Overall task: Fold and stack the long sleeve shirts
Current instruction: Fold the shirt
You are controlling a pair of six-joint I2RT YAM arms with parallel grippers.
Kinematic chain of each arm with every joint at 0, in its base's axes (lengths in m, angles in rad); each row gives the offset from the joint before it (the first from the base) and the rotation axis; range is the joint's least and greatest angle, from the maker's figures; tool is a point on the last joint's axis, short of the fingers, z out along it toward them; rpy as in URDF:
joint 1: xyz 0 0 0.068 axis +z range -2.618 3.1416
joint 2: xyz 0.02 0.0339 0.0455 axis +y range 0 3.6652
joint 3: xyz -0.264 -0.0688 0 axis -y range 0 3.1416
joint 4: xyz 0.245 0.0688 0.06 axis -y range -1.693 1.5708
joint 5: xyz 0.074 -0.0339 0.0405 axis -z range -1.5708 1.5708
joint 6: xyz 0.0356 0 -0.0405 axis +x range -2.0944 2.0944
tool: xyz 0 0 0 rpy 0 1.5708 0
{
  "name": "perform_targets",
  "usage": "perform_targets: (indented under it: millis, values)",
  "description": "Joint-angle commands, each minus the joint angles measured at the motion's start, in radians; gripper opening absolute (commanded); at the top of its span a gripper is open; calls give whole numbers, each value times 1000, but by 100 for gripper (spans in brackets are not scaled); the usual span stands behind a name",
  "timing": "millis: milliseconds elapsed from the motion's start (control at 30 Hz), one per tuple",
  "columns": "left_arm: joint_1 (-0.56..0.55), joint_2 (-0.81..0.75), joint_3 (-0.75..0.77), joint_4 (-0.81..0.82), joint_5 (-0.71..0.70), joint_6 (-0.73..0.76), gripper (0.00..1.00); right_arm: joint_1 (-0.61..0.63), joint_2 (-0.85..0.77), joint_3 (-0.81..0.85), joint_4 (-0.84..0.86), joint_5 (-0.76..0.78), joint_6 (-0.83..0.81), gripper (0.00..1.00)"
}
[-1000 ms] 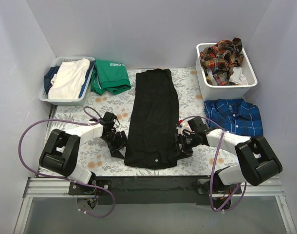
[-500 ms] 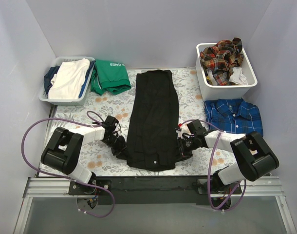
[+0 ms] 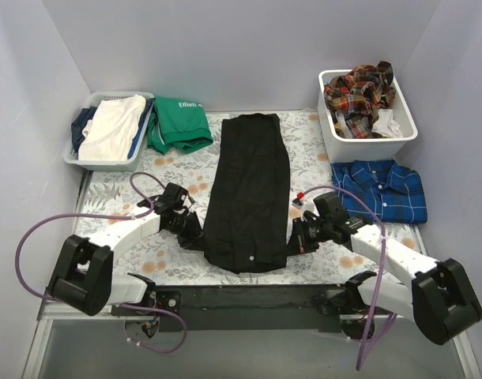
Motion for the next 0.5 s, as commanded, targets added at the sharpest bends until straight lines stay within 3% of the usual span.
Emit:
perform_targets:
  millis: [0,233,467]
  values:
    - [-11,-113,23,-81,2,4,0,2,-105,1,-99,-34,-33,1]
    - [-35,-300,16,-179,46,-41,0,3,-248,-17,-177,-113,-36,1]
    - [-41,-353,-46,-176,75,-94,0,3,-309,-20,-203,-127,-22,1]
